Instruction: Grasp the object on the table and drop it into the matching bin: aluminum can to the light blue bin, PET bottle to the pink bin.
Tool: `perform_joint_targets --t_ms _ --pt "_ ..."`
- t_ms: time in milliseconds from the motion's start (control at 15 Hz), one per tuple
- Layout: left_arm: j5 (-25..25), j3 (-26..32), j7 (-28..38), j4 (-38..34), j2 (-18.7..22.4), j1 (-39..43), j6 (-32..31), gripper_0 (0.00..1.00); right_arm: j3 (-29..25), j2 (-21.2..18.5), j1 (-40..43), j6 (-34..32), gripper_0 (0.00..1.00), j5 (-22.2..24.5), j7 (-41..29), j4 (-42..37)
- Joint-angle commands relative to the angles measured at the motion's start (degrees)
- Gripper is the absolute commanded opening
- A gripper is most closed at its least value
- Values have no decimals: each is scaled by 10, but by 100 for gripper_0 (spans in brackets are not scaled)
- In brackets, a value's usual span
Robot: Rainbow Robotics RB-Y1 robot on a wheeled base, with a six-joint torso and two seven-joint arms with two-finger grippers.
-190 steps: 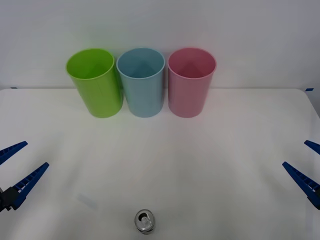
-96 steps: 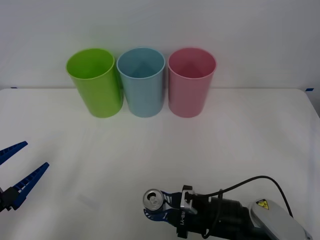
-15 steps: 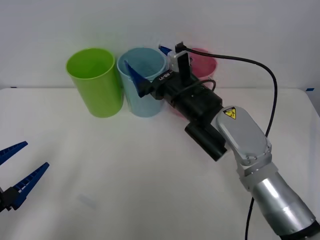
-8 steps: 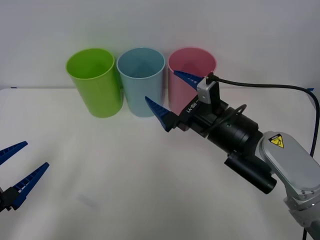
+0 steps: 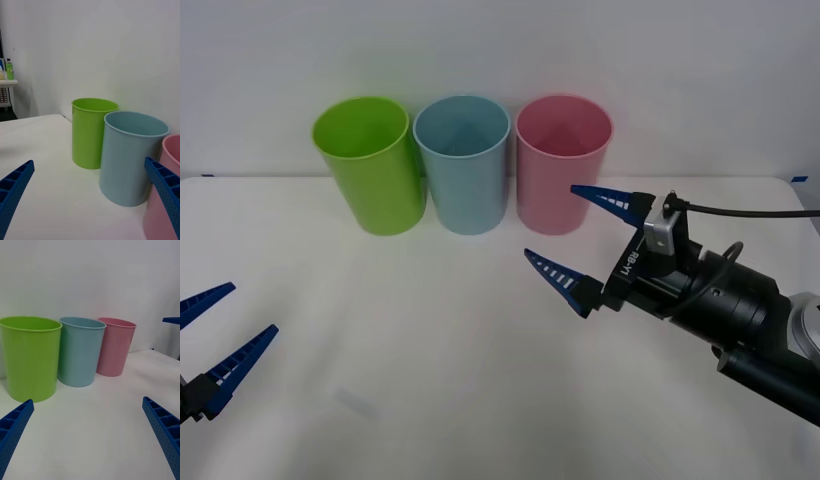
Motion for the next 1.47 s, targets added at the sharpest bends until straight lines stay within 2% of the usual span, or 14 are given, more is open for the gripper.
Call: perform_joint_targets --t_ms 67,533,1000,1467 --pt "0 0 0 0 0 0 0 100 -37 -1 30 -41 100 0 9 0" --pt "0 0 0 0 0 0 0 100 -131 1 122 -128 100 -19 23 0" --pt "0 0 0 0 0 0 0 100 -241 38 206 -228 100 -20 21 0" --pt "0 0 0 0 0 0 0 100 -294 37 280 -259 100 -31 23 0"
